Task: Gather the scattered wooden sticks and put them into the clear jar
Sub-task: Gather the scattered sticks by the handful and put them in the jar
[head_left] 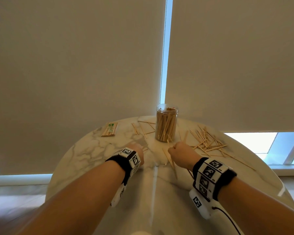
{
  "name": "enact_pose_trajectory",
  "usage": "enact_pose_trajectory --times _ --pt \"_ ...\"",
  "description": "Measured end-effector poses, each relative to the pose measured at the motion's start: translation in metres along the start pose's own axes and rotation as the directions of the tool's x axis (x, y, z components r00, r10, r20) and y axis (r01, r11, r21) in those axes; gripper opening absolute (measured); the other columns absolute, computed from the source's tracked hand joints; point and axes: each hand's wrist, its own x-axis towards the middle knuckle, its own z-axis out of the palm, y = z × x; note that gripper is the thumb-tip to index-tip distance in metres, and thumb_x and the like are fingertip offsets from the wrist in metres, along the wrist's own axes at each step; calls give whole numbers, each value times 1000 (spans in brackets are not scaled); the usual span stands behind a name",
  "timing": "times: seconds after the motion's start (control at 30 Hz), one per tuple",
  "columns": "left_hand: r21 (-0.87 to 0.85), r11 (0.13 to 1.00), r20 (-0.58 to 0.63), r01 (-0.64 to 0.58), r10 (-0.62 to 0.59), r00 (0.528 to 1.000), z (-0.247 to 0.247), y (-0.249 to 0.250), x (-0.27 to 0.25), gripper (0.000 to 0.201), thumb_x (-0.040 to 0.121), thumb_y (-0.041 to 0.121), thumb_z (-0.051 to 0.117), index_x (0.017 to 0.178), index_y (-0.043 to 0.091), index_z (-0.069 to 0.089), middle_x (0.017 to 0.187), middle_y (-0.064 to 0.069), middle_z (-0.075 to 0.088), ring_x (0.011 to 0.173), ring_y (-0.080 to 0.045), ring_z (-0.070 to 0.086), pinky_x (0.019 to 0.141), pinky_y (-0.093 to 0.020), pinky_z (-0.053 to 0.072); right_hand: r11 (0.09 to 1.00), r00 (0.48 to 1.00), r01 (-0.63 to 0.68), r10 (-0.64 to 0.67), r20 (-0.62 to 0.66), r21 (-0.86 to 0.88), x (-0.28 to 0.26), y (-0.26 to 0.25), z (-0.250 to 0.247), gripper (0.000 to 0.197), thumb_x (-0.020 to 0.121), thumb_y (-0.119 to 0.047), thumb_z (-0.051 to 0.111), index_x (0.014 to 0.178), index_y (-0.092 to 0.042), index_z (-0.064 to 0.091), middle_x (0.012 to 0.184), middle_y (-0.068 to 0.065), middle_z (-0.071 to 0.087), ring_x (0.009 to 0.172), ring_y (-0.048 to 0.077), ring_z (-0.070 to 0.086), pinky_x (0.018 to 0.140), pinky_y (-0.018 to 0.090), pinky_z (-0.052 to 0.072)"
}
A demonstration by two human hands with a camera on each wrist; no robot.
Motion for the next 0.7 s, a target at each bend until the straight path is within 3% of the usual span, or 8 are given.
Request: enact_pose_trajectory --times 0.1,0.17,0.27,0.33,0.43,0.5,0.63,0.7 --pt "-189 982 43 6 2 999 -1 1 -10 30 98 28 57 118 6 62 114 -8 64 100 -24 63 80 -30 49 980 992 73 -52 -114 186 0 -6 -7 24 102 -23 43 80 -14 50 79 3 54 68 16 49 57 27 39" --pt "-452 892 63 -2 34 997 -5 3 -19 21 100 24 50 99 7 62 93 -5 64 75 -20 59 66 -29 47 959 987 104 -67 -144 263 -2 -12 -8 22 101 -26 44 82 -17 50 76 0 54 64 13 47 55 25 37" --pt "-900 433 87 38 93 992 -13 7 -36 14 101 21 45 99 11 54 73 0 58 57 -12 47 51 -25 44 911 980 138 -69 -187 388 -4 -19 -7 19 99 -28 43 89 -16 54 75 0 53 62 14 47 56 29 41" --pt "-959 278 95 58 122 988 -18 15 -49 11 101 21 46 98 15 55 74 1 53 64 -11 44 55 -25 44 886 977 154 -72 -200 438 -7 -25 -6 19 98 -29 43 90 -16 54 75 -1 53 62 13 46 56 30 41" --pt "-981 181 95 69 140 986 -26 29 -69 15 101 17 44 96 15 58 86 -5 56 77 -15 52 69 -32 51 862 961 208 -93 -260 462 -16 -35 -4 22 102 -30 41 100 -12 55 84 1 57 68 15 52 59 30 47" --pt "-993 105 64 51 125 990 -27 34 -75 20 102 16 40 104 11 59 84 -6 63 77 -17 62 71 -34 53 836 948 254 -117 -295 486 -23 -42 0 22 103 -30 39 105 -13 52 88 4 60 75 20 59 64 39 57" --pt "-997 -19 69 72 106 992 -26 40 -85 26 102 14 37 116 2 55 76 -11 58 65 -22 58 60 -36 59 842 922 316 -162 -352 438 -31 -46 8 18 105 -28 36 108 -14 47 87 4 62 72 16 59 62 33 53" --pt "-998 -25 54 56 65 996 -28 40 -89 25 104 19 35 113 5 53 68 -5 48 53 -15 43 47 -29 46 820 922 324 -162 -351 472 -32 -45 8 18 105 -27 36 109 -14 47 88 3 60 72 14 57 61 30 49"
